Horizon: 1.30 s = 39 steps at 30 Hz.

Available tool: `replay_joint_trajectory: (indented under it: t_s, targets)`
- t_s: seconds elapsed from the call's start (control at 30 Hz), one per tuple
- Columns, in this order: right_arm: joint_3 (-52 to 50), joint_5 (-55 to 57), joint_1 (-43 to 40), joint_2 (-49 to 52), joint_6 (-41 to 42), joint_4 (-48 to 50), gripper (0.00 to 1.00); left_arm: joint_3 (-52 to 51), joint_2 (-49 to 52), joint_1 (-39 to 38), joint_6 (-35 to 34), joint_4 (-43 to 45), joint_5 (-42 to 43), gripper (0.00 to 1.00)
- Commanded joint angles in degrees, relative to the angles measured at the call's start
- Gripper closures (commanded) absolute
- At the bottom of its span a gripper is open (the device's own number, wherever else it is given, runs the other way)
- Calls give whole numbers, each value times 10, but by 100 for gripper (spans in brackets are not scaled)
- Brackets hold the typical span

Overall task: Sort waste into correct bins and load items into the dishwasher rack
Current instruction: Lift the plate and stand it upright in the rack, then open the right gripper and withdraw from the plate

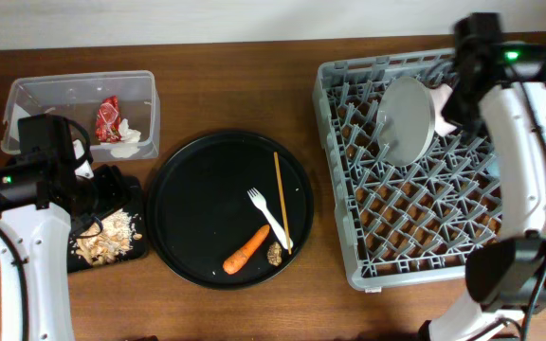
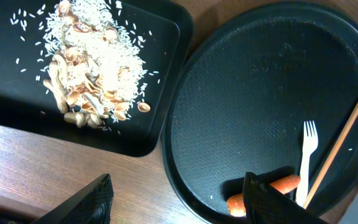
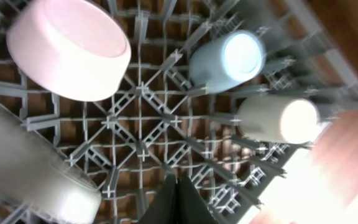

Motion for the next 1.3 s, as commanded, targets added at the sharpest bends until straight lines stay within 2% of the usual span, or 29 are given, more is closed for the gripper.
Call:
replay_joint_trajectory:
  t_s: [0.0, 0.13, 0.17, 0.27, 0.5, 0.73, 0.83, 0.93, 1.07, 1.27]
  targets:
    - [0, -238, -49, 42, -155, 21, 96, 3, -2, 2, 3, 0, -8, 34]
    - [0, -367, -53, 78, -239, 23, 95, 3, -2, 2, 3, 0, -8, 34]
    - [0, -439, -45, 87, -299, 25, 95, 3, -2, 2, 3, 0, -8, 34]
    - [0, -542, -24, 90, -391, 33, 93, 3, -2, 2, 3, -1, -8, 34]
    - [0, -512, -5, 90, -388, 42, 91, 3, -2, 2, 3, -1, -8, 34]
    - [0, -369, -6, 38, -333, 30, 88, 3, -2, 2, 3, -1, -8, 33]
    - [0, -361, -4, -11, -333, 27, 79, 3, -2, 2, 3, -1, -8, 29]
    - [0, -363, 10, -61, -333, 5, 55, 3, -2, 2, 3, -1, -8, 29]
    - [0, -362, 75, -80, -332, -25, 53, 3, -2, 2, 3, -1, -8, 29]
    - [-7, -360, 211, -47, -291, -20, 53, 3, -2, 2, 3, -1, -8, 29]
